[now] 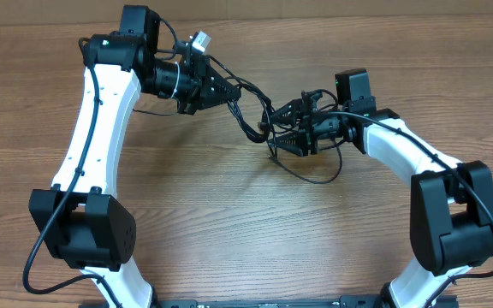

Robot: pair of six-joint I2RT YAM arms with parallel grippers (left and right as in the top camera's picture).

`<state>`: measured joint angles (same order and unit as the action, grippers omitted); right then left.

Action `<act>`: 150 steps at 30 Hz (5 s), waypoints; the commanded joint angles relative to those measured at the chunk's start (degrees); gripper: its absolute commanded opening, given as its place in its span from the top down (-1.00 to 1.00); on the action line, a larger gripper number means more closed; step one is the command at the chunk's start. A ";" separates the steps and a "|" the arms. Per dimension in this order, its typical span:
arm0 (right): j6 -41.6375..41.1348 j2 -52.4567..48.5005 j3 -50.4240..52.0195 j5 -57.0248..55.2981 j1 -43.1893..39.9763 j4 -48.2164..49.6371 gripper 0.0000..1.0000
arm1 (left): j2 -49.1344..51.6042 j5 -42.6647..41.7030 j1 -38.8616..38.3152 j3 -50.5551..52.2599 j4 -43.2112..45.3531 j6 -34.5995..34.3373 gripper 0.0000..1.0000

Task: Untangle cables

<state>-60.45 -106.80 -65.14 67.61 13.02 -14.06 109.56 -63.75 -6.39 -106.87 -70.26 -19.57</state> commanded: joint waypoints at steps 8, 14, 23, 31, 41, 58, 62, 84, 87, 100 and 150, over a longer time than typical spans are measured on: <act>17.09 0.07 -0.83 -17.84 6.29 -20.11 0.38 | -0.17 2.27 -0.28 -0.83 4.57 0.26 0.92; 17.07 0.07 0.11 -36.65 7.54 -30.56 0.37 | -0.17 2.97 -0.20 -0.83 5.14 0.28 0.92; 17.46 0.07 1.57 -42.73 7.54 -33.03 0.19 | -0.17 9.22 -0.22 -0.83 4.76 0.31 0.92; 21.70 0.07 1.57 -51.04 7.48 -36.52 -0.53 | -0.17 27.47 -0.44 -0.83 1.11 0.28 0.92; 21.53 0.07 1.55 -60.70 7.50 -40.06 -0.53 | -0.17 48.04 -2.67 2.27 -6.36 0.31 0.77; 21.57 0.07 1.57 -60.83 7.50 -39.19 -0.53 | -0.17 54.99 -3.21 8.46 -6.71 -1.29 -0.43; 21.57 0.07 1.55 -61.59 7.48 -38.21 -0.51 | -0.17 54.97 -4.11 9.99 -6.67 -1.84 0.10; 21.57 0.07 1.55 -60.92 7.50 -34.64 -0.30 | -0.17 54.29 -7.13 38.56 18.60 -30.38 -0.07; 21.57 0.07 1.55 -60.92 7.50 -34.64 -0.30 | -0.17 54.36 -7.13 40.33 22.32 -32.81 -0.01; 21.55 0.07 1.57 -60.92 7.52 -34.21 -0.29 | -0.17 56.81 -7.15 41.92 23.65 -32.74 0.91; 21.35 0.07 -12.04 -82.97 8.13 -51.80 -0.99 | -4.17 41.86 -9.79 31.89 20.74 -10.84 0.92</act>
<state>-34.94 -106.67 -77.34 -12.56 21.39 -66.00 106.80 -21.04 -15.90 -74.02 -49.19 -31.33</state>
